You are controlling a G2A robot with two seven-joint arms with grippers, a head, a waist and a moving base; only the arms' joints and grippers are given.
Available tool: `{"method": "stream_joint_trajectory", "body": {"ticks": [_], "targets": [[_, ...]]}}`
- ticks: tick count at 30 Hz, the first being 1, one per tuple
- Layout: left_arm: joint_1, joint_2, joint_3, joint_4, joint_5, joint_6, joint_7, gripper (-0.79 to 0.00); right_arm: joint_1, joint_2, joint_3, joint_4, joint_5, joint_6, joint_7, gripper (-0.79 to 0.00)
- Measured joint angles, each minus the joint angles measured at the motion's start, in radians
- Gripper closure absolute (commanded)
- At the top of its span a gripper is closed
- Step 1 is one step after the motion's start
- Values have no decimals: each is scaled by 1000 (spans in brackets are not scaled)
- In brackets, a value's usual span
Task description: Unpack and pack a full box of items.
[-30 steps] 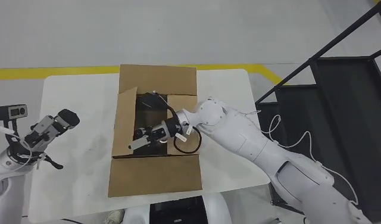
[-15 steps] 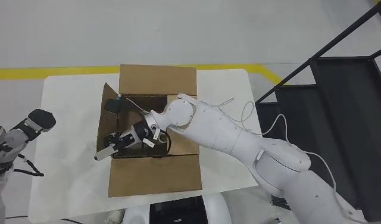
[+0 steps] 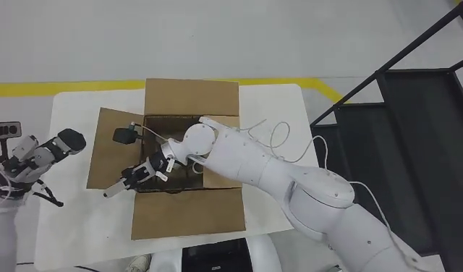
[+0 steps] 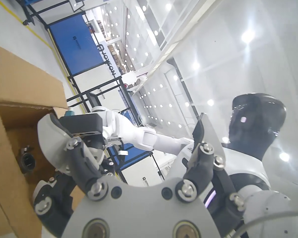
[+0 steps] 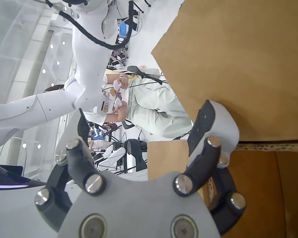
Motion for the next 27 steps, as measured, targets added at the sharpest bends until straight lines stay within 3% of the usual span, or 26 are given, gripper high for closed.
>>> {"method": "stream_joint_trajectory", "body": {"ticks": [6,12,15,20,27], "targets": [[-97,-4,93,144,193,-11,74,-785,4,-23,19,54,4,-33,26,-785],[-138,-9,139,257,290,-15,143,-785,4,2,81,45,22,-86,77,-785],[-158,-11,171,291,325,-5,136,-785,-2,37,133,15,17,-103,95,-785],[-190,-18,242,304,366,6,116,-785,-60,131,262,-61,-33,-114,70,-785],[-255,-29,342,343,452,26,108,-785,-279,289,517,-351,-142,-51,78,-785]]}}
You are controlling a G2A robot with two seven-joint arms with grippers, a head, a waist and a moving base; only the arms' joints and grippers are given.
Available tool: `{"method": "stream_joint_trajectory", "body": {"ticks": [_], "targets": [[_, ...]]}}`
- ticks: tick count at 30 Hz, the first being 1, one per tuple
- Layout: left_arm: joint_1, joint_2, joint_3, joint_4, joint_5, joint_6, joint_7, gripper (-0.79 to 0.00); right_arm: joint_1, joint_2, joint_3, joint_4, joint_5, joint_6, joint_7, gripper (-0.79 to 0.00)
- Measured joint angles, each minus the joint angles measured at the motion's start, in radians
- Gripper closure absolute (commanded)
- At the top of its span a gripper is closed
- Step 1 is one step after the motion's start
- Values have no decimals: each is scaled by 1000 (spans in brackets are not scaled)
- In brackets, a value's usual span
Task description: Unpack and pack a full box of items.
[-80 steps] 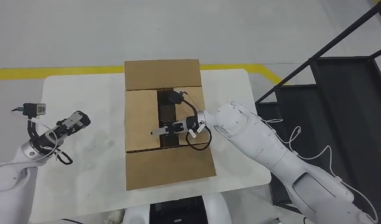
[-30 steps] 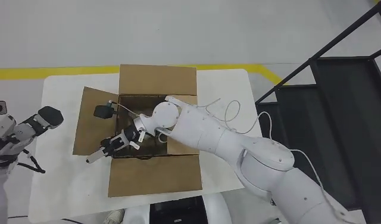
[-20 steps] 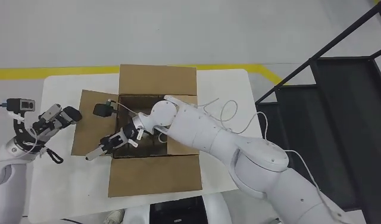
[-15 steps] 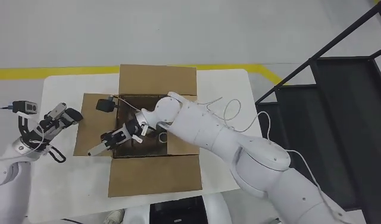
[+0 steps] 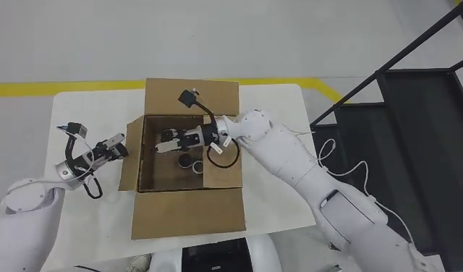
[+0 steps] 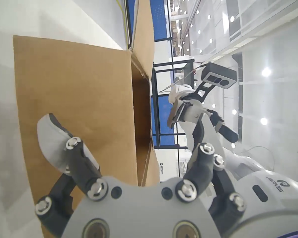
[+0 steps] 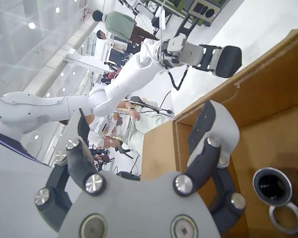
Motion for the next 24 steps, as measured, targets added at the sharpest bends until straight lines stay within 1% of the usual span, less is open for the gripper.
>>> {"method": "stream_joint_trajectory", "body": {"ticks": [1,4,7,9,12,15,18,22,24], "targets": [[-10,-2,12,8,7,1,0,-785,-52,24,48,-73,-18,23,10,-785],[-26,-5,34,20,8,2,-7,-785,-173,71,155,-243,-50,80,41,-785],[-30,-4,33,22,1,-6,-18,-785,-263,99,230,-364,-63,118,66,-785],[-25,0,13,14,-15,-11,-29,-785,-299,110,260,-407,-63,127,78,-785],[-4,12,-47,-17,-53,-12,-52,-785,-340,125,306,-443,-67,128,81,-785],[32,26,-126,-70,-107,2,-79,-785,-376,139,352,-461,-89,133,63,-785],[74,38,-208,-138,-159,20,-96,-785,-405,151,390,-494,-165,170,27,-785],[144,45,-298,-272,-247,38,-110,-785,-440,163,397,-583,-294,235,2,-785],[178,45,-324,-340,-296,53,-119,-785,-450,166,393,-612,-329,260,-8,-785]]}}
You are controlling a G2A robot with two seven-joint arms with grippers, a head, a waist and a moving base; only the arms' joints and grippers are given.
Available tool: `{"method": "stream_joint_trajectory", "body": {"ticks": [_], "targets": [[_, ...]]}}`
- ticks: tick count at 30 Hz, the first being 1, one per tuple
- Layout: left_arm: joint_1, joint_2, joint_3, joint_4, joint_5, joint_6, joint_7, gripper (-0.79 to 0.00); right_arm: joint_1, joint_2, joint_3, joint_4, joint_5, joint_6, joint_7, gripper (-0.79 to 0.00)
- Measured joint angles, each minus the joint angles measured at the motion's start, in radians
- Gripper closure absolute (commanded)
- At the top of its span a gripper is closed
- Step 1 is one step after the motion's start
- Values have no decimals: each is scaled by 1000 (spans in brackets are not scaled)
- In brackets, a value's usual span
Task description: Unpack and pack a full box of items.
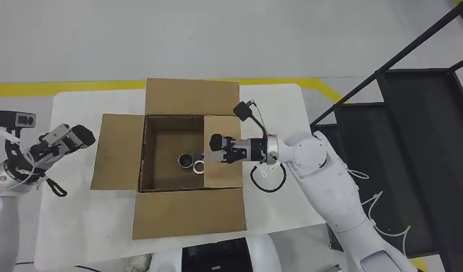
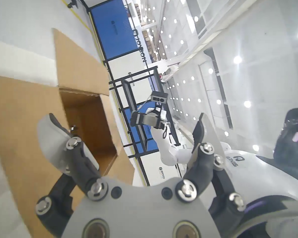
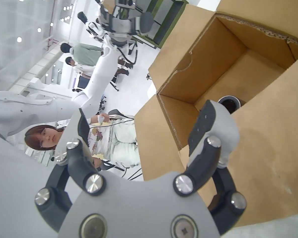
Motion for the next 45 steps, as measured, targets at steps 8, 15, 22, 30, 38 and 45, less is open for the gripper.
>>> {"method": "stream_joint_trajectory", "body": {"ticks": [8,15,22,30,38,45], "targets": [[57,3,31,-282,-7,141,-66,-785,-63,16,50,-39,-12,16,-72,-785],[-71,-6,251,-251,180,203,10,-785,-196,41,189,-92,13,10,-143,-785],[-232,-35,494,-109,281,206,46,-785,-275,61,265,-108,127,-14,-54,-785],[-374,-73,707,-5,424,176,109,-785,-286,73,259,-97,168,-20,-8,-785],[-486,-129,873,166,490,112,260,-785,-293,82,244,-102,176,-27,0,-785],[-598,-185,979,307,410,87,282,-785,-307,91,237,-122,182,-38,23,-785]]}}
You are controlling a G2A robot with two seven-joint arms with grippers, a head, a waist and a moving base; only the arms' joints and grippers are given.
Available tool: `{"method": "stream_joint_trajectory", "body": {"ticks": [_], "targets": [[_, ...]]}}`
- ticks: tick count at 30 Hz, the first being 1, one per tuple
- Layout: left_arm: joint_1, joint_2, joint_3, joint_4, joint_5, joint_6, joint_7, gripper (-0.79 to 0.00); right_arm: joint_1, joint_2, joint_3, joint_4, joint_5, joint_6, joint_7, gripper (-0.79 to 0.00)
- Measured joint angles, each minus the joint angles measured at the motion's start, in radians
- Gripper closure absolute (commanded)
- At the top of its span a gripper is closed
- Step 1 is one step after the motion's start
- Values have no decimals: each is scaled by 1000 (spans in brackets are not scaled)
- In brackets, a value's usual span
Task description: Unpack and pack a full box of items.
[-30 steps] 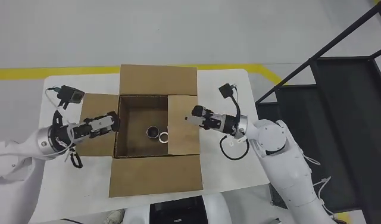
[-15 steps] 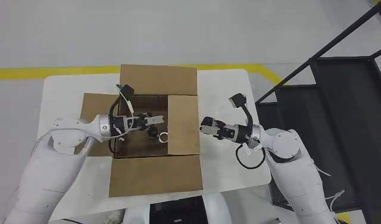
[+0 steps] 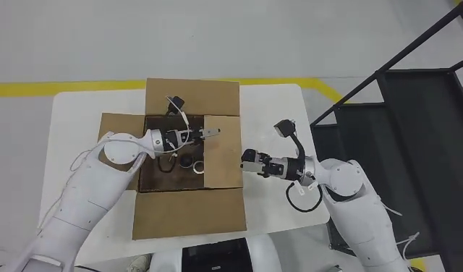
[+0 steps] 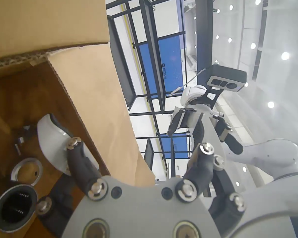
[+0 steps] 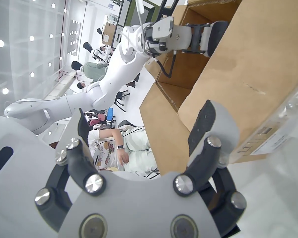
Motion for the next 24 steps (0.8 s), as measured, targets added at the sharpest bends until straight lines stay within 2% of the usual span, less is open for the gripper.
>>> {"method": "stream_joint_trajectory", "body": {"ticks": [6,12,18,24], "targets": [[-44,-29,31,29,-72,-42,-15,-785,4,8,-21,-12,4,-11,33,-785],[-12,-25,-5,-55,-135,-79,-41,-785,28,16,-46,-15,43,-45,110,-785],[14,-22,-12,-161,-161,-34,-101,-785,11,27,-33,-72,47,-96,123,-785],[-20,-51,40,-169,-198,-31,-70,-785,-61,39,13,-149,47,-150,98,-785]]}}
